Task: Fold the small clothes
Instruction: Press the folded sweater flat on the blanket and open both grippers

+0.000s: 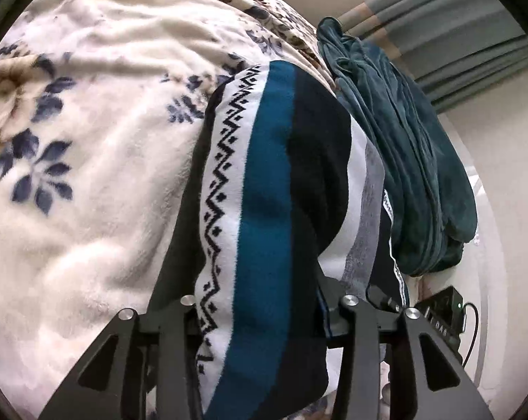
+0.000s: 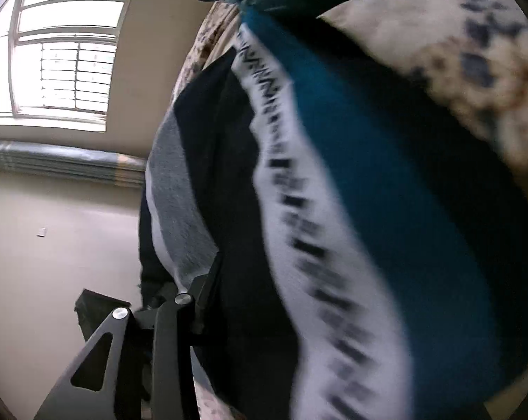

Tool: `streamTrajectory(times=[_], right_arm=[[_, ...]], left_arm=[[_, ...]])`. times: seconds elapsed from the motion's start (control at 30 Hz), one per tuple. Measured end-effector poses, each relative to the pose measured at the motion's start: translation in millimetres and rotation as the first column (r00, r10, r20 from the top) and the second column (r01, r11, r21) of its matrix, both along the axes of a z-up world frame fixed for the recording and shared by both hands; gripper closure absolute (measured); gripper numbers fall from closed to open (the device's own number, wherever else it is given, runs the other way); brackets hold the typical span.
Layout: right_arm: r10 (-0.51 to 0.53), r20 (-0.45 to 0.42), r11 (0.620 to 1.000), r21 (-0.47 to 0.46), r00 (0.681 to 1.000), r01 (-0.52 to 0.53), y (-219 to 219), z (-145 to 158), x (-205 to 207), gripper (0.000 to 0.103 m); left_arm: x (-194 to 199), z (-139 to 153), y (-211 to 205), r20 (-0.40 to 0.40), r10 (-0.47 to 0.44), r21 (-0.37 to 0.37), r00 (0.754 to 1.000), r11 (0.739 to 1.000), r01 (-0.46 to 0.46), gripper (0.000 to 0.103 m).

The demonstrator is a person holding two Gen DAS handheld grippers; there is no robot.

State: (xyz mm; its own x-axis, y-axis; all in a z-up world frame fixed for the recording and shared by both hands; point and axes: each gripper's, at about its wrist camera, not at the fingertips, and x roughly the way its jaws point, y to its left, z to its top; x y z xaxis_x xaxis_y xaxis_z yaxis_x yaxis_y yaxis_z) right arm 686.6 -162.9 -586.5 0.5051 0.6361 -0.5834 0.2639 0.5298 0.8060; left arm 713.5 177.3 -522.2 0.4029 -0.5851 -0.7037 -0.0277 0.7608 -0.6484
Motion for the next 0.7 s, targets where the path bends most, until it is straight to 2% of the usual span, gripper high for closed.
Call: streamTrajectory(times=[0.07, 0.23, 0.3, 0.37, 0.4, 0.43, 0.47, 0.53, 0.57, 0.6, 0.63, 0.67, 0.7], right_arm=[[-0.009, -0.032, 0.998, -0.067, 0.999, 0.007, -9.6, 7.3, -9.9, 0.048], [-0.009, -0.059, 0.963, -0.27, 0.998, -0.007, -31.6, 26.4, -31.9, 0.048], [-0.006, -0.074, 0.943, -0.331, 0.997, -0.019, -34.4, 30.7, -32.2, 0.048], [-0.015, -0.087, 0.906, -0.423, 0.996, -0.023, -40.0, 36.2, -34.2, 0.048], [-0.018, -0.097, 0.896, -0.443, 0.995, -0.027, -44.2, 36.3, -34.9, 0.048], [-0.013, -0.106, 0.892, -0.45, 0.994, -0.036, -46.9, 33.7, -34.5, 0.048], [-0.009, -0.116, 0.88, -0.473, 0.993, -0.048, -45.7, 34.5, -35.0, 0.048], [0.007, -0.126, 0.841, -0.536, 0.992, -0.074, -38.8, 41.0, -33.6, 0.047], [0.008, -0.134, 0.817, -0.571, 0.991, -0.084, -31.1, 45.8, -35.7, 0.042], [0.006, -0.145, 0.783, -0.615, 0.989, -0.095, -25.3, 53.3, -35.8, 0.027], [0.009, -0.156, 0.748, -0.655, 0.988, -0.11, -18.3, 59.4, -34.6, 0.018], [0.018, -0.161, 0.725, -0.677, 0.987, -0.124, -18.3, 63.9, -41.1, 0.0], [0.022, -0.169, 0.697, -0.704, 0.985, -0.136, -12.5, 69.6, -40.1, 0.0]], left_arm=[[0.6, 3.2, -1.8, -0.005, -0.001, 0.02, 1.0, 1.0, 0.002, 0.061], [-2.7, 14.6, -3.9, -0.018, 0.008, 0.064, 1.0, 0.998, -0.007, 0.059], [-7.7, 20.8, -4.6, -0.011, 0.023, 0.116, 1.0, 0.993, -0.022, 0.054], [-14.3, 31.3, -9.3, 0.002, 0.037, 0.219, 0.999, 0.975, -0.036, 0.042], [-18.9, 35.3, -10.9, 0.013, 0.038, 0.252, 0.999, 0.967, -0.04, 0.041], [-22.8, 39.7, -13.1, 0.023, 0.038, 0.291, 0.999, 0.956, -0.043, 0.035], [-26.2, 43.3, -16.6, 0.028, 0.037, 0.34, 0.999, 0.939, -0.044, 0.02], [-32.0, 48.1, -24.4, 0.035, 0.033, 0.428, 0.999, 0.902, -0.045, 0.005], [-36.5, 51.5, -30.1, 0.041, 0.029, 0.474, 0.999, 0.879, -0.045, 0.004], [-40.2, 53.5, -35.0, 0.043, 0.024, 0.508, 0.999, 0.86, -0.042, 0.004], [-44.5, 55.3, -39.9, 0.045, 0.021, 0.536, 0.999, 0.843, -0.042, 0.004], [-49.4, 57.5, -45.3, 0.053, 0.015, 0.56, 0.998, 0.828, -0.042, 0.003], [-54.1, 59.7, -50.3, 0.062, 0.008, 0.585, 0.998, 0.81, -0.043, 0.003]])
